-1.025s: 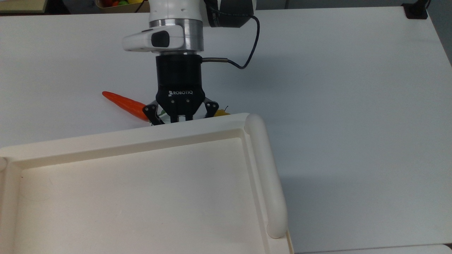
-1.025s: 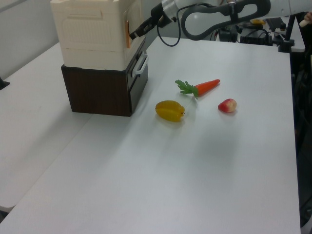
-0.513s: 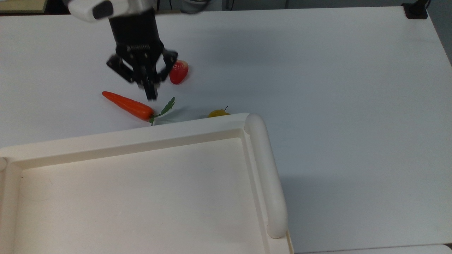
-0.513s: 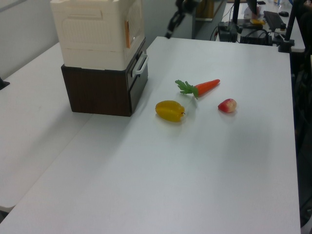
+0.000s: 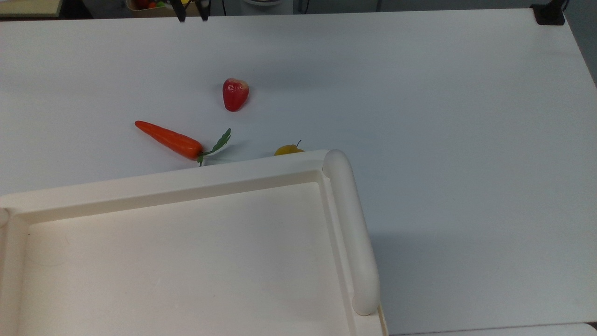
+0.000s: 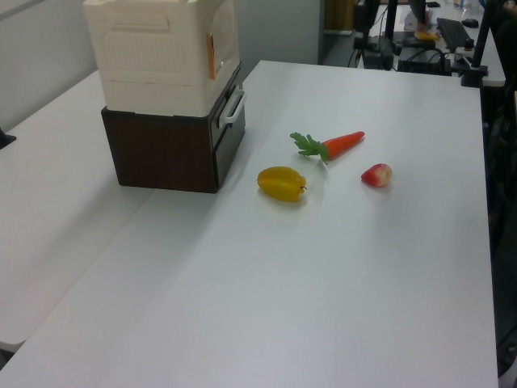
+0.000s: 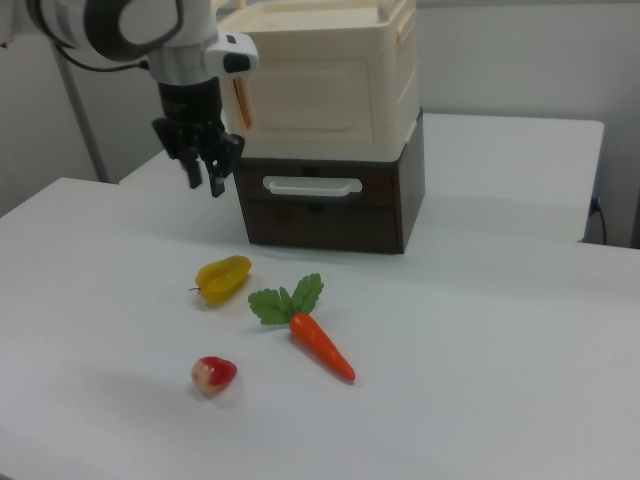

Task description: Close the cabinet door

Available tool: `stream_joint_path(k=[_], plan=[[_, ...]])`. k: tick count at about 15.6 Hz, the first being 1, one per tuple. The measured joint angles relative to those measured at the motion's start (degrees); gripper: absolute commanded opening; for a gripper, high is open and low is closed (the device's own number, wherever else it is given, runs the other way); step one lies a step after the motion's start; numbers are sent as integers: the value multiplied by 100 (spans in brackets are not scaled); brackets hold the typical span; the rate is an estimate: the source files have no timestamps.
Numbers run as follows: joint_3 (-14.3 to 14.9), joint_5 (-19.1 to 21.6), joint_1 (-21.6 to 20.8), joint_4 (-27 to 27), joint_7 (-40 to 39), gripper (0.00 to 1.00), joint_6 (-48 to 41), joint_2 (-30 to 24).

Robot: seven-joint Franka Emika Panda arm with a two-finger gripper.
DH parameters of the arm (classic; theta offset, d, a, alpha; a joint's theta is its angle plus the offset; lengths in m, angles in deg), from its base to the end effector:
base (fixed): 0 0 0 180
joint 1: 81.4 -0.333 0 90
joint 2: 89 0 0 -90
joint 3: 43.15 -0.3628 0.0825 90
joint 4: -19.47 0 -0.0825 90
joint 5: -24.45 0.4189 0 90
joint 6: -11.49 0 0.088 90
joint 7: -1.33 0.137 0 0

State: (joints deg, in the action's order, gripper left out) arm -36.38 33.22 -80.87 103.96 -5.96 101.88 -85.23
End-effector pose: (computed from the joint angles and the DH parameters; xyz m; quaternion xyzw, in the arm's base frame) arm 0.6132 -0.0549 0.6528 -0.9972 -0.0010 -0.0278 0.0696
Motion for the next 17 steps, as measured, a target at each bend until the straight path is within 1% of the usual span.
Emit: stream_joint_path(k=[2, 4, 7, 10, 17], plan=[[1, -34, 104, 160, -83, 100, -89, -220], [3, -35, 245, 329, -336, 100, -96, -432], [5, -35, 393, 478, -482, 100, -220, -662], [1, -35, 377, 510, -485, 100, -366, -697], [-11, -61, 369, 568, -490, 100, -366, -603]])
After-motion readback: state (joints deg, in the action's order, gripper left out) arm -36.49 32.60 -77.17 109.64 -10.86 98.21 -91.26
